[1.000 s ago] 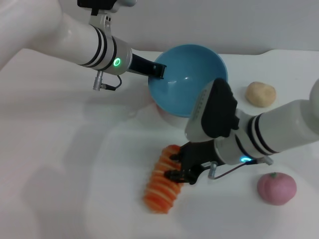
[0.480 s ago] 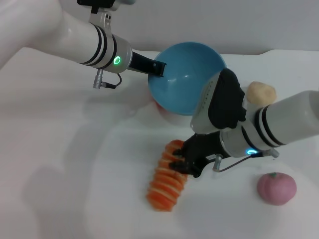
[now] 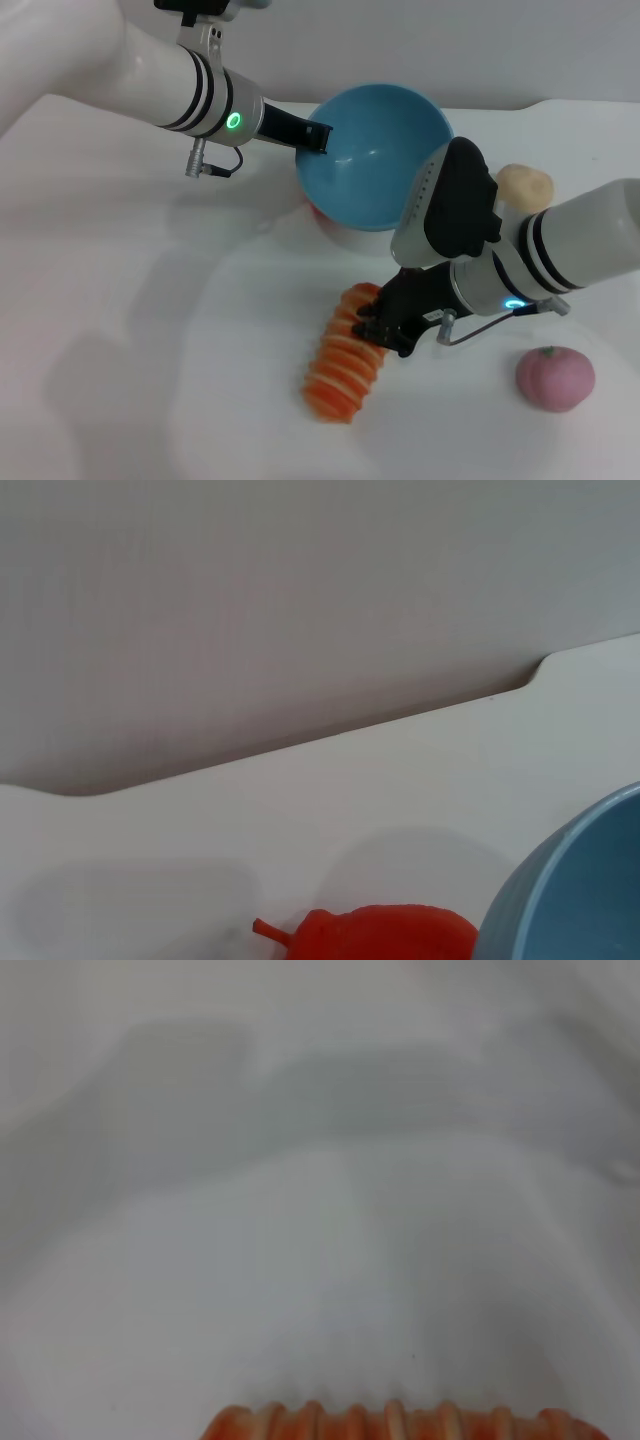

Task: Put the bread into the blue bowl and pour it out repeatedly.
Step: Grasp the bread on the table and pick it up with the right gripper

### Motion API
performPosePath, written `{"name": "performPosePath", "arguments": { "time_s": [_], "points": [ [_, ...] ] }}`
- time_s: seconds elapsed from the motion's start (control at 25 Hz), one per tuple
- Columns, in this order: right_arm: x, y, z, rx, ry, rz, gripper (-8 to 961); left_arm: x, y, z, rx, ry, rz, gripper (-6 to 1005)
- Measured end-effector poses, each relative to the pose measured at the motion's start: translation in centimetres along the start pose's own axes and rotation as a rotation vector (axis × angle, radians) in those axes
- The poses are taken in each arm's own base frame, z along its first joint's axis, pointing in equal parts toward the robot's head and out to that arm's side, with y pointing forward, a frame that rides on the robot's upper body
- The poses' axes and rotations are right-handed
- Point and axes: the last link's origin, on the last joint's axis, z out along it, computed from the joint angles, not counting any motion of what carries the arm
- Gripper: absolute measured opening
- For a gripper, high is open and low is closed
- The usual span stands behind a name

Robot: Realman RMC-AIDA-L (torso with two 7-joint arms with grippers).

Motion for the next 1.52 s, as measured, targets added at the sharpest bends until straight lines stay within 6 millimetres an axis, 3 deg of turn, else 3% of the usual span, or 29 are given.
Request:
{"name": "performPosePath", "arguments": {
  "time_s": [0.48, 0.92, 1.52],
  "points": [
    [-0.3, -0.6, -1.1, -0.003, -0.013, 0.017, 109, -0.1, -0.1, 0.0, 0.000, -0.004, -0.001, -1],
    [-1.7, -0.3, -4.9, 0.009, -0.059, -0.017, 28, -0.1, -0.3, 0.0, 0.005, -0.004, -0.001, -1],
    [-0.8, -0.6, -5.2, 0.018, 0.084, -0.096, 8, -0.2, -0.5, -0.1, 0.009, -0.007, 0.000, -1]
  ]
}}
